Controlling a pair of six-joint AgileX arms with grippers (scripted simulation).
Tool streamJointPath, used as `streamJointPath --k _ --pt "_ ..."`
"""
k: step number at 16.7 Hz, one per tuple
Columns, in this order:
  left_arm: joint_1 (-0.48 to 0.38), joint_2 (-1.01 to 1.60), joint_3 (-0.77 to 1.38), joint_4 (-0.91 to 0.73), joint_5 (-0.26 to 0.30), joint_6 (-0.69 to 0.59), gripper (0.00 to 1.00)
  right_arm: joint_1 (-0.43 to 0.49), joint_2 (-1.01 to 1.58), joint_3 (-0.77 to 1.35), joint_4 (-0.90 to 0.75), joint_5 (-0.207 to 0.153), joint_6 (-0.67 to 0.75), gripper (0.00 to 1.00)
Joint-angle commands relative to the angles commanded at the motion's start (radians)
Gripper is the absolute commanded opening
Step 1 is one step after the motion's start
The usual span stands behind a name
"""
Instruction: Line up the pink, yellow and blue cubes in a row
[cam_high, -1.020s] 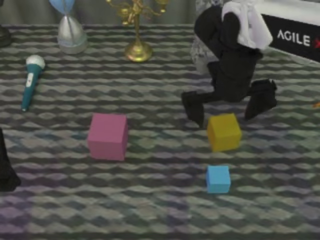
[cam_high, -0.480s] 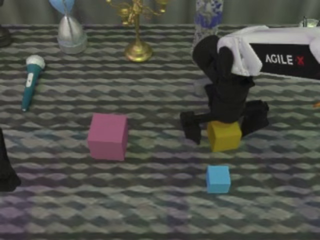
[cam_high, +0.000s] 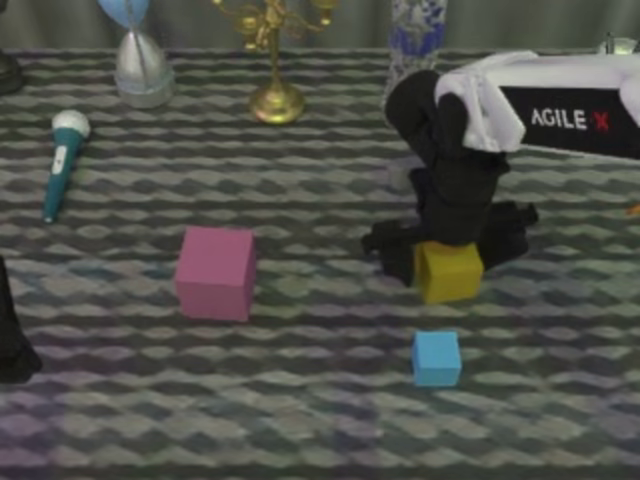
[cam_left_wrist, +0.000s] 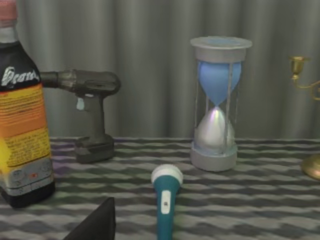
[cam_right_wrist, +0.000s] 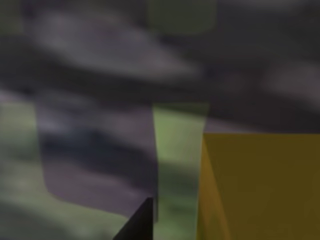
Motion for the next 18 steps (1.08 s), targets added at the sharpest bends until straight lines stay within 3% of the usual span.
streamJointPath --k 6,18 --pt "0.0 0.0 0.0 0.0 0.0 0.0 1.0 0.0 0.0 0.0 0.0 0.0 0.0 0.02" --pt "0.0 0.0 0.0 0.0 0.0 0.0 1.0 0.001 -0.032 0.033 -0.049 0.005 0.0 0.0"
